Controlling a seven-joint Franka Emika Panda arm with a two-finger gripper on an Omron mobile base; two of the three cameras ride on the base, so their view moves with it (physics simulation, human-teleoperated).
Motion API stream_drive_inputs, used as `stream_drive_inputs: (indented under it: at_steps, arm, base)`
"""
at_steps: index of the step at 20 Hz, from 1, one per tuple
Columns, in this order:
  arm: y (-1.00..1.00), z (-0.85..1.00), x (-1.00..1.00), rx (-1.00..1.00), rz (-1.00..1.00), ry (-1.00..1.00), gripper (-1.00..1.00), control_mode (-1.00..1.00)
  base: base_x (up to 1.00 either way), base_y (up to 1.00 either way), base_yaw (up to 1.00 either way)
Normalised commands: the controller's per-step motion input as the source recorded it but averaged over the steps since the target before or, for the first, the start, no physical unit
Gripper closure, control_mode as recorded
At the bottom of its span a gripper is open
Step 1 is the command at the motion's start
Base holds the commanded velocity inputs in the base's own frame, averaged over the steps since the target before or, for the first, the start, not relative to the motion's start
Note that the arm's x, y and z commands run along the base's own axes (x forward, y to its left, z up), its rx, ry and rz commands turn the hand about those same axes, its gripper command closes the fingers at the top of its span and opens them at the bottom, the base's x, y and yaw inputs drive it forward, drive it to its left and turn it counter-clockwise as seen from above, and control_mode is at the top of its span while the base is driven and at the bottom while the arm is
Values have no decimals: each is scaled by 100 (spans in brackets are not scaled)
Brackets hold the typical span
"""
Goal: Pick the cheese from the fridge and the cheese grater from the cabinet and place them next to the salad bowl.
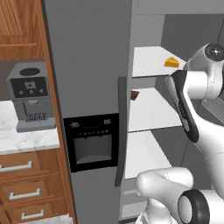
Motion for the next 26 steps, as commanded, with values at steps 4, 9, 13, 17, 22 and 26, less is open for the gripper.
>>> stream_drive_inputs:
  at_steps: [4,9,13,17,22,26]
  arm:
    - [-23,27,55,-7,-3,18,-100,-100]
    - [-24,-2,92,0,0,7,-100,-100]
    - [-19,-6,63,1,0,0,-100,-100]
    - [-24,0,54,0,0,0,-100,-100]
    - [-7,-2,23,0,0,0,-100,-100]
    - [-12,-8,21,0,0,1,-100,-100]
  base:
    - [0,0,0]
    - [0,0,0]
    - [0,0,0]
    - [0,0,0]
    - [0,0,0]
    - [0,0,0]
